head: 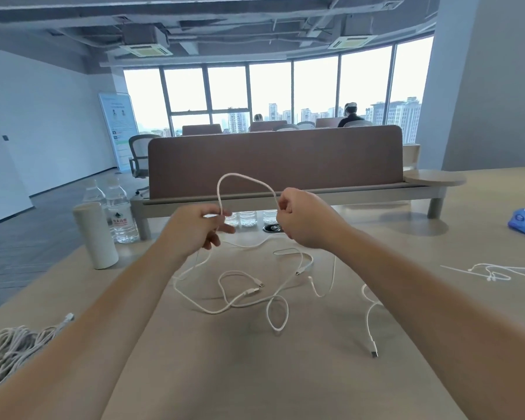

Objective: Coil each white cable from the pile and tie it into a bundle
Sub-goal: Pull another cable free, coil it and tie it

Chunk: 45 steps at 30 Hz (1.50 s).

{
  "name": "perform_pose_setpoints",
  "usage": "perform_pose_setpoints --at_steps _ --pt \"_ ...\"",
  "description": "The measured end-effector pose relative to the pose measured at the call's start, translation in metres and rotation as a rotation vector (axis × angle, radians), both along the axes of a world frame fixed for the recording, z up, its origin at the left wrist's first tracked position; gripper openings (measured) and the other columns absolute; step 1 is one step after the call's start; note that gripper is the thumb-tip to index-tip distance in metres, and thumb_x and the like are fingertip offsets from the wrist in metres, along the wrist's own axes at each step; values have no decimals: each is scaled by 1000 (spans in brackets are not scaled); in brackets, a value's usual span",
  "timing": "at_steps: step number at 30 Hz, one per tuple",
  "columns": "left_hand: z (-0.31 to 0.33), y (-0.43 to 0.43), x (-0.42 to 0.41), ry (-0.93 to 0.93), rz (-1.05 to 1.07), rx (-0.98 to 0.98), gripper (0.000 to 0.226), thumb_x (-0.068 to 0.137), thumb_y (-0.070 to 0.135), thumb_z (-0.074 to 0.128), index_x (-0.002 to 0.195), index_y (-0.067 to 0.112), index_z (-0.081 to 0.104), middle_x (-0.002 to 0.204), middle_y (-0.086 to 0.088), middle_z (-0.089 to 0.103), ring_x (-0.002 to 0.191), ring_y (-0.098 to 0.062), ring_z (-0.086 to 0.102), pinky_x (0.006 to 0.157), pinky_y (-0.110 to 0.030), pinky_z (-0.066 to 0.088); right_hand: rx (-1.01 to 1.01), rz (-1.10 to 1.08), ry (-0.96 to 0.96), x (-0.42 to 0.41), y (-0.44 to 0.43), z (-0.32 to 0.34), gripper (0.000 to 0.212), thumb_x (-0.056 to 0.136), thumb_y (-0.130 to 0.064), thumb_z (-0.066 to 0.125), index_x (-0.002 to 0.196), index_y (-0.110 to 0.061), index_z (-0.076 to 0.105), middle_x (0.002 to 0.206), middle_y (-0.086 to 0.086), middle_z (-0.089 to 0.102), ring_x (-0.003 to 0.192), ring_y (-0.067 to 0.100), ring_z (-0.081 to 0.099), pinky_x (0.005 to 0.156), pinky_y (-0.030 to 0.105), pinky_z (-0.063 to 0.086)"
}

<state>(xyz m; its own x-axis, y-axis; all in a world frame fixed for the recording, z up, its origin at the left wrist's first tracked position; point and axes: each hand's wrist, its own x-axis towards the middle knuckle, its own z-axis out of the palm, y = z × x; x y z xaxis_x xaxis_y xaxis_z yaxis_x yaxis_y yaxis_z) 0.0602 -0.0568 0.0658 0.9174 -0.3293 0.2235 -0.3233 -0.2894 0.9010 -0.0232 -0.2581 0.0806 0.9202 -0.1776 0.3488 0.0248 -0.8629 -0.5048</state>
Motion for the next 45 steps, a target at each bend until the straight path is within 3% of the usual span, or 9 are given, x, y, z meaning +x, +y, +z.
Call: perform_pose_setpoints --at_steps 4,10,13,21,24,28,37,41,45 --pt "24 0 -10 -58 -55 -95 13 101 6 54 103 9 67 86 -11 78 49 -14 55 49 -22 47 40 64 67 2 8 2 27 95 -18 42 89 -3 63 83 19 71 58 21 49 61 39 48" --pt "45 -8 -32 -97 -167 -111 15 106 5 44 96 2 55 87 -14 77 61 -21 63 60 -28 56 93 180 107 1 30 1 27 100 -17 46 83 -19 66 59 -8 65 51 6 52 53 24 38" --pt "49 -13 -38 -97 -206 -158 17 106 2 39 94 2 51 83 -18 74 58 -21 62 56 -26 54 128 219 125 3 38 -2 28 98 -16 52 72 -27 53 45 -14 58 40 -2 49 50 20 37" --pt "39 -14 -40 3 -255 -282 19 106 -1 37 92 4 50 80 -16 62 55 -19 57 52 -26 49 405 234 65 8 46 -12 26 96 -27 65 72 -27 58 59 -5 60 44 6 46 49 18 39" --pt "33 -13 -37 27 -213 -279 16 106 2 39 99 -1 53 87 -17 59 55 -18 59 51 -27 51 317 199 82 16 48 -17 36 97 -28 62 62 -22 56 52 -8 59 45 10 46 48 21 39" --pt "20 -4 -21 92 -119 -118 20 106 14 47 116 -1 56 104 -20 60 64 -23 64 62 -32 56 146 102 67 28 50 -19 39 99 -23 55 60 -23 58 48 -9 60 43 7 51 53 24 42" --pt "-45 16 11 331 -49 133 20 98 1 54 118 1 57 99 -20 60 61 -28 67 62 -34 60 248 31 -17 58 47 -12 25 99 -19 50 76 -17 60 70 9 72 45 11 50 57 28 45" --pt "-70 15 24 296 -103 366 30 96 4 55 125 6 57 87 -16 64 67 -24 66 67 -30 57 264 40 -67 65 49 -6 23 101 -20 51 84 -11 64 72 13 69 46 12 48 56 28 41" --pt "-85 14 33 211 -75 459 19 93 10 61 109 2 65 74 -10 63 67 -23 62 69 -32 56 284 61 -102 68 47 -4 20 100 -22 51 88 -10 63 69 9 63 59 21 50 64 32 43"
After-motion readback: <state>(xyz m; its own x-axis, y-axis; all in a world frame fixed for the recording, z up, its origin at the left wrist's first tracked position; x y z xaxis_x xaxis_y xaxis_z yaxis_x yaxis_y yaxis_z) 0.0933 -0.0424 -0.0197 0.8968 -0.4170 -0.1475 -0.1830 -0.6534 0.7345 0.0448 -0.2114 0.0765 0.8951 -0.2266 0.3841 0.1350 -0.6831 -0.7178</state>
